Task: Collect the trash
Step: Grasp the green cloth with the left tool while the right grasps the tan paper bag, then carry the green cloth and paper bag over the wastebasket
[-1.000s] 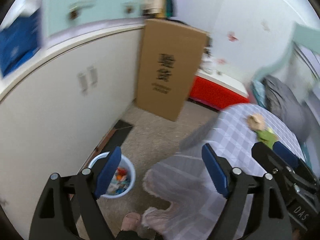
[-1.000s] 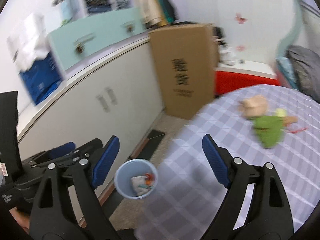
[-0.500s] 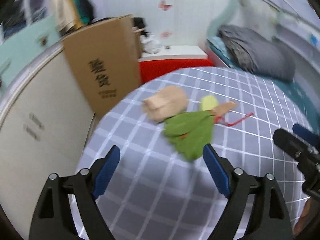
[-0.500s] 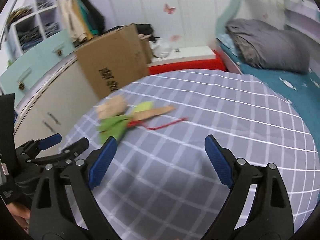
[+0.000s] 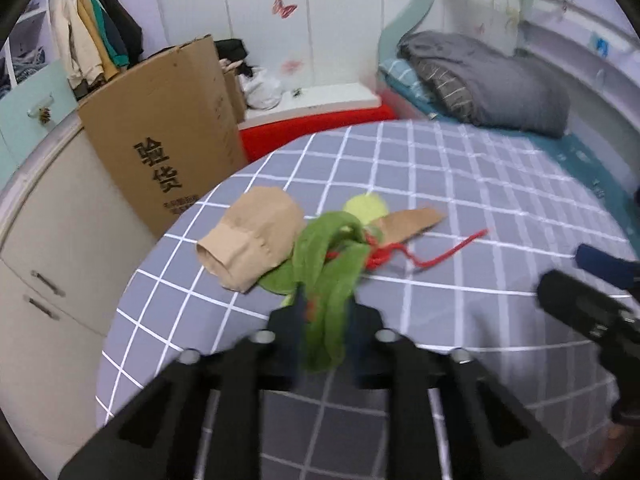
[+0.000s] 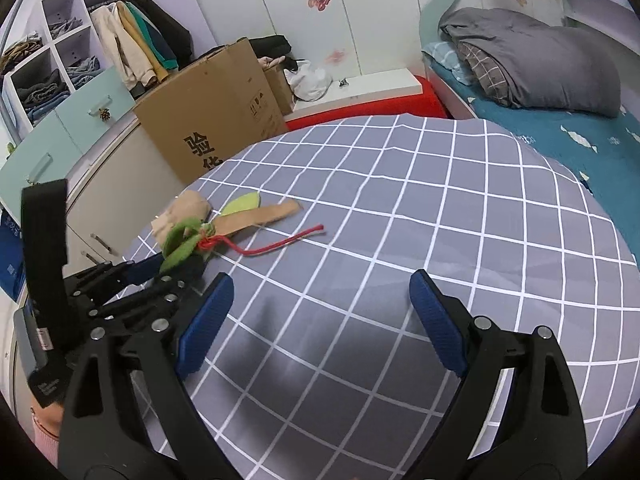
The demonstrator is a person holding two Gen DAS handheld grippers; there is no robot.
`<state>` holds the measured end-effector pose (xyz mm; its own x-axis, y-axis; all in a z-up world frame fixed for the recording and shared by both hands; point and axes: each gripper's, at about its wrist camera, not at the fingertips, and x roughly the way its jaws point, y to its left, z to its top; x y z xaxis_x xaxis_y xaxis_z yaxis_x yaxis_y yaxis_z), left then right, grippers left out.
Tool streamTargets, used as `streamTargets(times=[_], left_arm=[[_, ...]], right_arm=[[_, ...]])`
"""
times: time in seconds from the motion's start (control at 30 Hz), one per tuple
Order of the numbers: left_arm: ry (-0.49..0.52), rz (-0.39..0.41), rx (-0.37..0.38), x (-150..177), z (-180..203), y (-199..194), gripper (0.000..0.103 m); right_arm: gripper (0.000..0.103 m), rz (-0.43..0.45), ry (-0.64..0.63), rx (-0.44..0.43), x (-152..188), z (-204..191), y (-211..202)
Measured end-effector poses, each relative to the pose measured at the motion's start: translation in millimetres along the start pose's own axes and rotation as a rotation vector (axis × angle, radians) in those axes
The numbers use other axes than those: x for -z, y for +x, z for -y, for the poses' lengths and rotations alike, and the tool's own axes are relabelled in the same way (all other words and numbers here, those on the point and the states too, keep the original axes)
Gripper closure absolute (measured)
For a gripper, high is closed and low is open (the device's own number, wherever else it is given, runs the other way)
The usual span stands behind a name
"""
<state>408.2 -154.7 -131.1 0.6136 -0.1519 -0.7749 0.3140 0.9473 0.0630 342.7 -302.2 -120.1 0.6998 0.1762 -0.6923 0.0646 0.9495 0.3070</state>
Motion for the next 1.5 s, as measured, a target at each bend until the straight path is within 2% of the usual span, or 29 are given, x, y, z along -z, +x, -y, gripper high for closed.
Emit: streamTargets(times=[0.1,0.23,0.33,0.5,0.57,0.77,0.87,1.07,1.13,1.17,1.2,1.23,1.4,1.5], left_arm=[[-0.055,0.063,0.093,2,-11,-27,0.090],[-0.136,0.148,0.127,5,-35,-62,0.090],[-0.219,0.212,0.110,9,-67,-87,0.090],[-0.318,0.299,0.015,17,-118,-110,0.090],[-0.358,0.301,-0.044,22,-137,-112,0.090],[-0.478,0.228,-0.196,39,-201,-90,0.090],[-0.507,0.198,-0.224,48,-226,-80,0.090],[-0.527,0.153,-0.229,62,-260,-66,0.090],[-0.530,0.147,-0.228,67,-271,-64,0.090],[-0.534,0.145,-0.221,70,-273,-65,0.090],[-0.540,0.142,-0.210,73,-276,-65,0.090],[-0.545,0.139,-0.205,76,-280,-65,0.090],[-0.560,0.138,-0.193,95,-290,-75,0.090],[-0.585,0.137,-0.188,112,-301,-87,0.090]], right_arm=[[0.015,0.018,-0.004,-0.009,-2,-9,-5],[0.015,0.057,-0.028,-0.022,-6,-31,-15],[0.015,0.054,-0.052,-0.039,-7,-50,-14],[0.015,0.026,-0.089,-0.057,-9,-79,0],[0.015,0.002,-0.115,-0.065,-10,-94,13],[0.015,-0.062,-0.172,-0.049,-15,-130,60],[0.015,-0.088,-0.169,-0.040,-20,-143,84],[0.016,-0.128,-0.163,-0.005,-31,-156,122],[0.047,-0.112,-0.184,0.009,-33,-160,124],[0.047,-0.108,-0.200,0.025,-33,-163,124],[0.052,-0.114,-0.205,0.020,-33,-165,125],[0.071,-0.114,-0.211,0.018,-32,-168,126],[0.082,-0.089,-0.225,-0.031,-21,-185,110],[0.082,-0.065,-0.262,-0.090,-7,-209,91]])
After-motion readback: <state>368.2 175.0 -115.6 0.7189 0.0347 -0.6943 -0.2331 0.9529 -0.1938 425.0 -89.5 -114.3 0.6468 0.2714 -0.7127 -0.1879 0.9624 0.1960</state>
